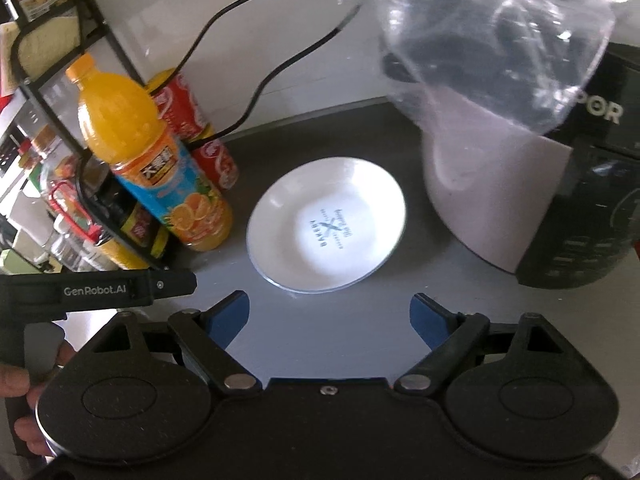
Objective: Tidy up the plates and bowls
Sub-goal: 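Move both tools to the small white plate printed 'BAKERY'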
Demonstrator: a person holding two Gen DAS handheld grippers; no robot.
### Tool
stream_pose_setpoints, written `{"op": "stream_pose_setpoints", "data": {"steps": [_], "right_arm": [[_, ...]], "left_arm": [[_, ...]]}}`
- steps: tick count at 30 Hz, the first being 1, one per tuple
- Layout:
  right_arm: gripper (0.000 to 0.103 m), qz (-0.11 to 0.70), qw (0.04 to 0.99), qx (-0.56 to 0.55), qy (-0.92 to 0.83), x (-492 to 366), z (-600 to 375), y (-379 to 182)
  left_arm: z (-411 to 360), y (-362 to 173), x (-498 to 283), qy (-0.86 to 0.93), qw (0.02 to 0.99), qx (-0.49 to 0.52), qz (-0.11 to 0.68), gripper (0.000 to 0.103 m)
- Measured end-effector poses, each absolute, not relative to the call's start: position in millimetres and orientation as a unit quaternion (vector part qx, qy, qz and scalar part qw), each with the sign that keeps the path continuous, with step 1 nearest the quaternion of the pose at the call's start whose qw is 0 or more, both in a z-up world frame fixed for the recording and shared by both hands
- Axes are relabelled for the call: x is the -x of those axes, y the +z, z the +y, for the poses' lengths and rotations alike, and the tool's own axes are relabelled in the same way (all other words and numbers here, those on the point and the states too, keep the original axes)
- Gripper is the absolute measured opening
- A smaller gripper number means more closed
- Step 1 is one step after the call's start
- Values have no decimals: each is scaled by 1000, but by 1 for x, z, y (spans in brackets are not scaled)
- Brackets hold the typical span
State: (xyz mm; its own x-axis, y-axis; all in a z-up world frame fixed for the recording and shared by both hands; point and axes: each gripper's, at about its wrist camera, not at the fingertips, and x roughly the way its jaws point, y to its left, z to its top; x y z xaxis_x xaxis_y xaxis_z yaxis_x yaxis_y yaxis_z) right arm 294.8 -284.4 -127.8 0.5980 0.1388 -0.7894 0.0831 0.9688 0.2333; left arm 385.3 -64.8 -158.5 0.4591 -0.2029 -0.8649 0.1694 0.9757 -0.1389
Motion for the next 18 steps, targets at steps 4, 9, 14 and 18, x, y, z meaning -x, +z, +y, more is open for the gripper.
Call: {"op": "stream_pose_setpoints", "data": {"steps": [4,9,14,18], "right_arm": [[81,435,892,-124,-3,-291,-291,-127],[72,439,891,-118,-15,-292,-297,-130],[64,448,885,-124,-24,-294,-305,-137],[60,457,881,-120,-29,-297,-307,-142]], "left_arm": [[-73,-169,-394,-117,849,25,514,70],[-83,-182,-403,-131,845,36,516,55],[-96,-195,-412,-135,844,45,518,45],[-103,-207,-419,-126,842,47,523,40]]}}
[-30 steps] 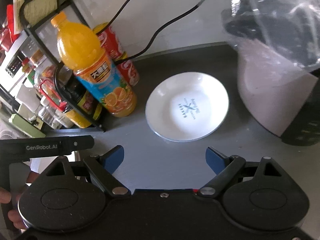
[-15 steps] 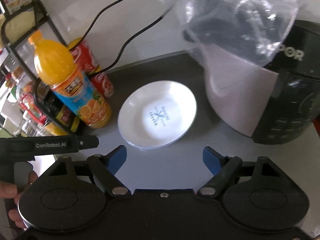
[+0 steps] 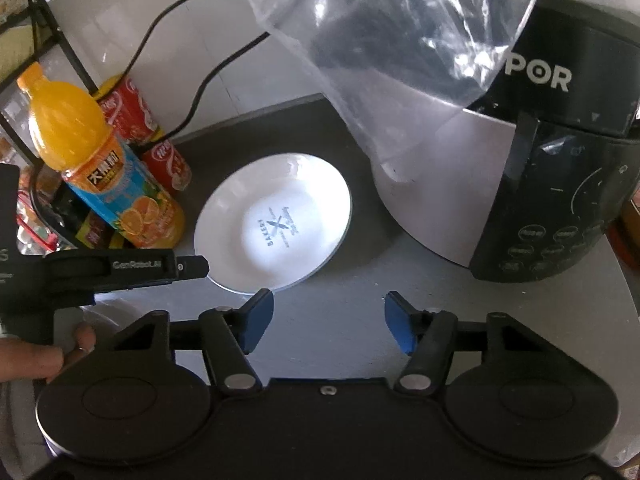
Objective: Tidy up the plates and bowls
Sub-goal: 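Move both tools to the small white plate printed 'BAKERY', then close both grippers on the rim of the 'BAKERY' plate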
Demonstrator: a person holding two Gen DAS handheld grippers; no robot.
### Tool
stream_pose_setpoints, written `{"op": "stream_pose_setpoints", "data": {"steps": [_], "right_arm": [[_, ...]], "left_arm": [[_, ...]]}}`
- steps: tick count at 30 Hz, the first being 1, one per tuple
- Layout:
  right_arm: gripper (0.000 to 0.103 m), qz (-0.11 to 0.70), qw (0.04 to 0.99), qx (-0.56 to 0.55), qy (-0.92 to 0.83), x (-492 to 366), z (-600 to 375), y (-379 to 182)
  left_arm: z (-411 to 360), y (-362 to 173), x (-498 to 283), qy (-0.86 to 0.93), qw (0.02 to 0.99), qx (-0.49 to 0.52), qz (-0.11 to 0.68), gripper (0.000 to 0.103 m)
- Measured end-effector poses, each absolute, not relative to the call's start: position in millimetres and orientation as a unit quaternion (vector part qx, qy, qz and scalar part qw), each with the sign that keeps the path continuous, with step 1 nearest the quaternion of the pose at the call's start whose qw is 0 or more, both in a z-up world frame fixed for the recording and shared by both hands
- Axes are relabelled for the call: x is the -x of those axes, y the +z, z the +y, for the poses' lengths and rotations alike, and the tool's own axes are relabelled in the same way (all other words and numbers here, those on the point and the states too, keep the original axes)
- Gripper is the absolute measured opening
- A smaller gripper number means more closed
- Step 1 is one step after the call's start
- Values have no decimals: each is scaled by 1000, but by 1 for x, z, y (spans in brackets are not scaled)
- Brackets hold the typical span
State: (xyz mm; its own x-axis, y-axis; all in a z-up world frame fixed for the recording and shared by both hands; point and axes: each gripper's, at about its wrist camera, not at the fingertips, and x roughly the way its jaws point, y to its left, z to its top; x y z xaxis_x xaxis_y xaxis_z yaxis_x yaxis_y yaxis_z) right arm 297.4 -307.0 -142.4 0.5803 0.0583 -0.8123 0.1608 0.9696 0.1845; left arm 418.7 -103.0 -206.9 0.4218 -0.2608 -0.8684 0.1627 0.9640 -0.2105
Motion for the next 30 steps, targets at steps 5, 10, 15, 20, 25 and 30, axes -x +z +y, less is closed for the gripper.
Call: {"op": "stream_pose_setpoints", "data": {"steps": [5,10,15,20,25,30], "right_arm": [[60,456,884,-101,-22,-300,-299,-140],[60,453,889,-74,-9,-307,-287,-137],[60,460,886,-63,-3,-314,-280,-142],[60,466,883,-64,0,-319,-278,-147],[60,476,877,-68,1,-326,-275,-153],[60,490,868,-78,4,-332,-269,-161]], "left_arm": [[-104,-225,-428,-105,838,62,532,33],[-103,-241,-435,-89,834,73,540,28],[-103,-248,-440,-90,831,93,541,17],[-103,-247,-437,-89,833,81,540,17],[-92,-245,-431,-81,831,67,546,16],[-76,-245,-423,-78,828,58,552,15]]}}
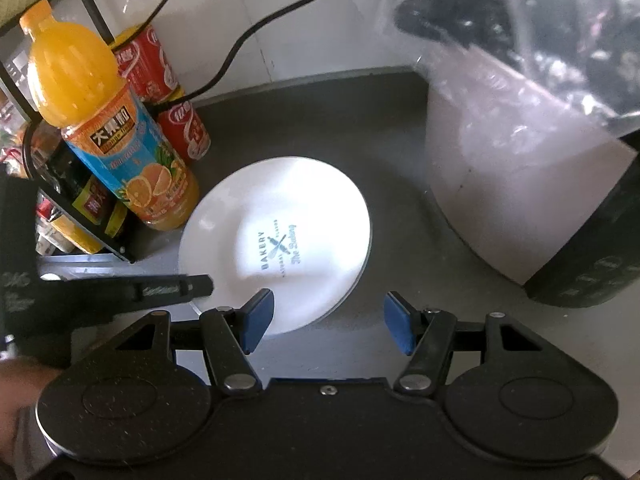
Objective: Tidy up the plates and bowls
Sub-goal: 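Close both grippers on the rim of the 'BAKERY' plate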
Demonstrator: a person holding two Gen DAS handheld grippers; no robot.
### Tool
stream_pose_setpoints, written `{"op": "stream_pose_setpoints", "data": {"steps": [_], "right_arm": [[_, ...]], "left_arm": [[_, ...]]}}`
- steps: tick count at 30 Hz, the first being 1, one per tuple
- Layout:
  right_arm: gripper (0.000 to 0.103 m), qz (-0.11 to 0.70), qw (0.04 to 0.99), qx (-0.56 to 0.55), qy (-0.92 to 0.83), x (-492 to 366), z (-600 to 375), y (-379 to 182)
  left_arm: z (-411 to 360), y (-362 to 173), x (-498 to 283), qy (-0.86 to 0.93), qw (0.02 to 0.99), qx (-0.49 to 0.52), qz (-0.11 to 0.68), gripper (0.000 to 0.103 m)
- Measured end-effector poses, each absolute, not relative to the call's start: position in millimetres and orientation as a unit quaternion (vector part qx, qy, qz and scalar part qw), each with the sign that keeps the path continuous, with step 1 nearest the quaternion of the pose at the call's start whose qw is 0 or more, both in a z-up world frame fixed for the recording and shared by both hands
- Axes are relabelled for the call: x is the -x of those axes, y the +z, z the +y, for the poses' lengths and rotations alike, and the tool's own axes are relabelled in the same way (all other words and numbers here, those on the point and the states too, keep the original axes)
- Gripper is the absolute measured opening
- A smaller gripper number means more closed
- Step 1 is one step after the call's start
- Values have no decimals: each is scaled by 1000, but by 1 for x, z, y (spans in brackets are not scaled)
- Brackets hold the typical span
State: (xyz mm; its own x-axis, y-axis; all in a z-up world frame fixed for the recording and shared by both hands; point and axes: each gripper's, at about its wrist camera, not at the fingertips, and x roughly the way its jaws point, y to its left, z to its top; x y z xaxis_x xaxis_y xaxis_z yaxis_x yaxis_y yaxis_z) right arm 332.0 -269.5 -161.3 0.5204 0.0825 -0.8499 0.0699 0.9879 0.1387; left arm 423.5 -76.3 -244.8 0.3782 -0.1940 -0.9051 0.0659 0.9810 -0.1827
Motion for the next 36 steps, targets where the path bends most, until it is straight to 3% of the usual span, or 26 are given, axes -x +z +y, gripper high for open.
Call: {"op": "stream_pose_setpoints", "data": {"steps": [17,23,36], "right_arm": [[60,559,821,-110,32,-363,-257,-189],[46,573,811,-115,34,-371,-254,-195],[39,592,798,-112,30,-392,-253,-206]], "left_arm": [[-36,-242,-407,-57,809,42,583,15],[-27,-240,-407,-48,803,38,593,15],[-19,-241,-407,-42,799,45,598,15]]}}
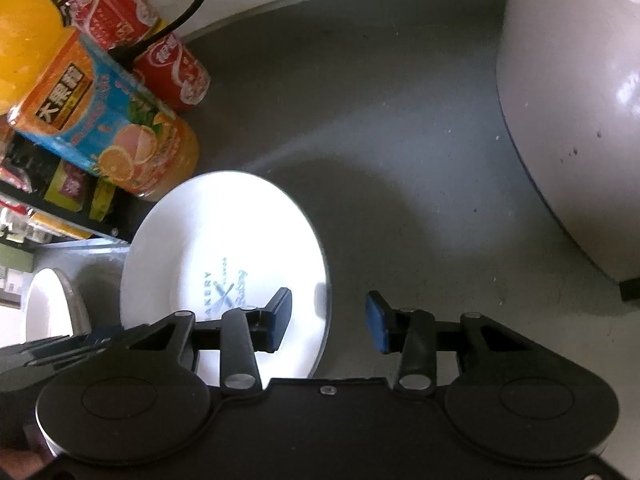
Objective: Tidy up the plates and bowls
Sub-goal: 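Close both grippers on the rim of the 'BAKERY' plate, then lift the 'BAKERY' plate with both grippers over the 'Sweet' plate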
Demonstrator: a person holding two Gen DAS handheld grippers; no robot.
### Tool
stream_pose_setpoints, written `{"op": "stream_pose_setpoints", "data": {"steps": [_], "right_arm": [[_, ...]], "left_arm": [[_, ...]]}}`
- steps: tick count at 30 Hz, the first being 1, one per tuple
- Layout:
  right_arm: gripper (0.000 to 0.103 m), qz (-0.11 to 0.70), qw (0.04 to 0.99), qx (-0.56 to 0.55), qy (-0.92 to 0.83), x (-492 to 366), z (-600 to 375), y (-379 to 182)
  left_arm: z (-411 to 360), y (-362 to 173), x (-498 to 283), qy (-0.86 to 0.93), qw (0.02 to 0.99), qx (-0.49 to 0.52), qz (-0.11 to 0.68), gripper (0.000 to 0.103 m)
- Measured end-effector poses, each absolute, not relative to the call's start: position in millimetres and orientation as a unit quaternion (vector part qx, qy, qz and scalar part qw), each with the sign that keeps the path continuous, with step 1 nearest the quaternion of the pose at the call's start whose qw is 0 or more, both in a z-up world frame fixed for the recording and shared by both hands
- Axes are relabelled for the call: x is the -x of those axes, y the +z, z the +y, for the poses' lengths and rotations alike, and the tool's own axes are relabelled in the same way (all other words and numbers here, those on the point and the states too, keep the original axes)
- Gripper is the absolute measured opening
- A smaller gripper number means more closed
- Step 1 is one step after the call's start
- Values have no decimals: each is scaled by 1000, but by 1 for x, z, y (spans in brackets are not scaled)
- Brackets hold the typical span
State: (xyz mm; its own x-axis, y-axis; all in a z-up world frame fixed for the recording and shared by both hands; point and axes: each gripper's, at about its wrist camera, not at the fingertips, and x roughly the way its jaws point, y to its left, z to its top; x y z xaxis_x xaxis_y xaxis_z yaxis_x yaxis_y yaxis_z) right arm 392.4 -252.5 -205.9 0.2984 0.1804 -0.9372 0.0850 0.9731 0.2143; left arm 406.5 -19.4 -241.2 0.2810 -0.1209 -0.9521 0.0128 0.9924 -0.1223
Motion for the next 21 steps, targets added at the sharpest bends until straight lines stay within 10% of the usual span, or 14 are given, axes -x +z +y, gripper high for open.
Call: {"op": "stream_pose_setpoints", "data": {"steps": [21], "right_arm": [[18,608,788,-77,51,-403,-230,-211]], "left_arm": [[-16,-240,-409,-31,793,66,605,14]]}}
